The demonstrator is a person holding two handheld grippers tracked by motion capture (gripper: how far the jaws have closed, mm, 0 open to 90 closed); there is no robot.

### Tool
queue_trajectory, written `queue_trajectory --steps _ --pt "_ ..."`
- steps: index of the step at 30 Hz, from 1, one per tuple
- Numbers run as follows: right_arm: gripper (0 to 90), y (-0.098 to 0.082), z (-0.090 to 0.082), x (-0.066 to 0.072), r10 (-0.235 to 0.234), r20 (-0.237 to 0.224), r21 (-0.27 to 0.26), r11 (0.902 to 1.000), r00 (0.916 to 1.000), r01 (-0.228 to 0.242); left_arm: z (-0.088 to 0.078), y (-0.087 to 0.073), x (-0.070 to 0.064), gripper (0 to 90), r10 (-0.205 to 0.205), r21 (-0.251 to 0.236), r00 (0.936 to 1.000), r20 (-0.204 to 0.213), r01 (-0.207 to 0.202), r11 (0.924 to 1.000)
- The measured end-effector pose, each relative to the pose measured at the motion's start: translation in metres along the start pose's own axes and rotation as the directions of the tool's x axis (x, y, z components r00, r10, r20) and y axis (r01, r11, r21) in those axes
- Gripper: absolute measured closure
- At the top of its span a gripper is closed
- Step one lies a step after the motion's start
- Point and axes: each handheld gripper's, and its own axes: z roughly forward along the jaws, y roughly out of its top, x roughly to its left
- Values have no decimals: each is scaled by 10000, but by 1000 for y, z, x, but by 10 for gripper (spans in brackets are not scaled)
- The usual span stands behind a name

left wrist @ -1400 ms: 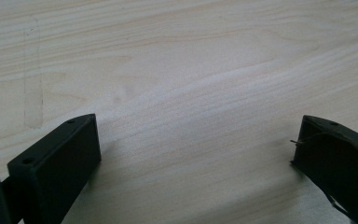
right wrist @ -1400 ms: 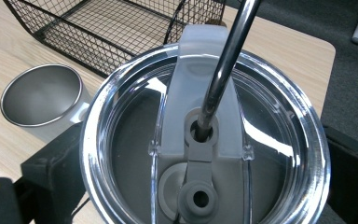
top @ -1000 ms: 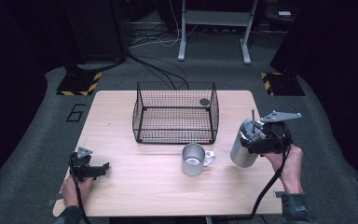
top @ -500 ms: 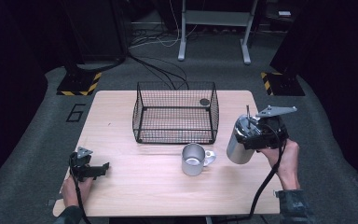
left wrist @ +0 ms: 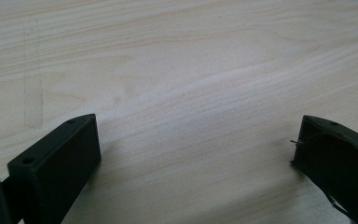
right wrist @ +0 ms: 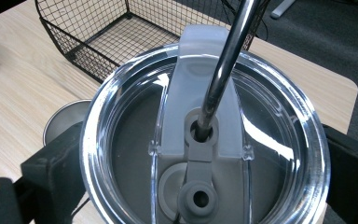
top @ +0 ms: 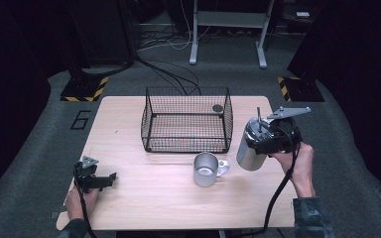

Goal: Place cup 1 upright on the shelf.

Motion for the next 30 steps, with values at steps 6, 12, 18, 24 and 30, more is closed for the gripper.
queue_trajectory --steps 6,12,18,24,30 --pt "34 9 2 3 -126 -68 -28 9999 9999 125 0 0 0 2 -11 -2 10000 2 11 10000" --pt "34 19 6 9 -195 -161 -46 9998 9997 194 0 0 0 2 1 -1 10000 1 -1 10000" --pt "35 31 10 14 -401 -269 -83 9992 9988 398 0 0 0 2 -16 -3 10000 2 16 10000" --pt "34 42 16 20 -579 -405 -143 9982 9975 574 0 0 0 2 -10 -1 10000 2 10 10000" --pt "34 55 22 27 -814 -592 -219 9965 9949 802 0 0 0 2 -10 -2 10000 2 10 10000"
